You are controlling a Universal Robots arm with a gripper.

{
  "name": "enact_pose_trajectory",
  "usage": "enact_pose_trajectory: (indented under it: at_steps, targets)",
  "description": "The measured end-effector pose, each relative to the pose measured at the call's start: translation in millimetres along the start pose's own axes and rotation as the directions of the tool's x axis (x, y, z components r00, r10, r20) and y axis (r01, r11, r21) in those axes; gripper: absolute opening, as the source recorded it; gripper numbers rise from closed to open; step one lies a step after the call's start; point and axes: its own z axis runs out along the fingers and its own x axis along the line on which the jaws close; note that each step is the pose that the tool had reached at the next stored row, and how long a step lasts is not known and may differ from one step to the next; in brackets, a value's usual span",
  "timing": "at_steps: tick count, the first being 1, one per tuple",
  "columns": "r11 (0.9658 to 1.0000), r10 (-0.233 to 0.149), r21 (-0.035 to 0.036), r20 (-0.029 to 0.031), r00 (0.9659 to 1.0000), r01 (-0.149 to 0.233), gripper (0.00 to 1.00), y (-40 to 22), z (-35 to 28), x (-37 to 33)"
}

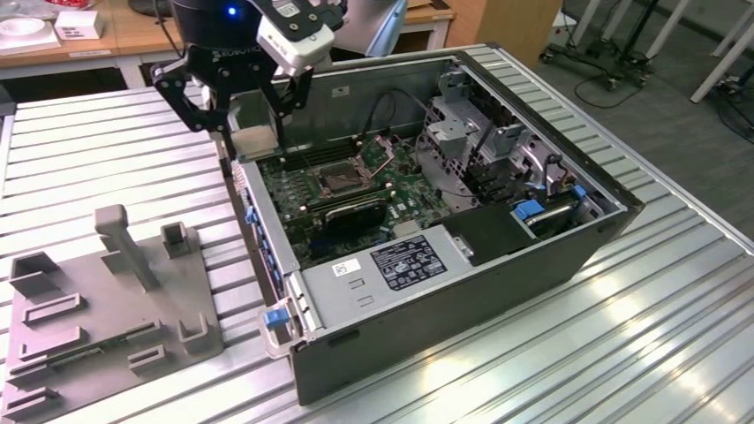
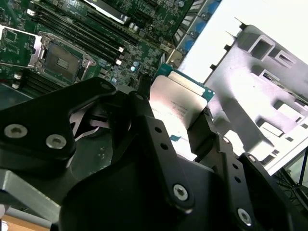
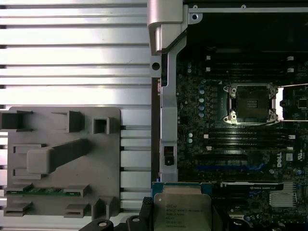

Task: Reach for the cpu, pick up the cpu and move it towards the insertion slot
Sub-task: 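Pick up the cpu and move it towards the insertion slot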

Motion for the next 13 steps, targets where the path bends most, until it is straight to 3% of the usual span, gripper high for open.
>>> enact_pose_trajectory:
  at_steps: [13]
  targets:
    - [1.0,0.0,0.0,0.0,1.0,0.0,0.55,1.6,0.2,-3.4]
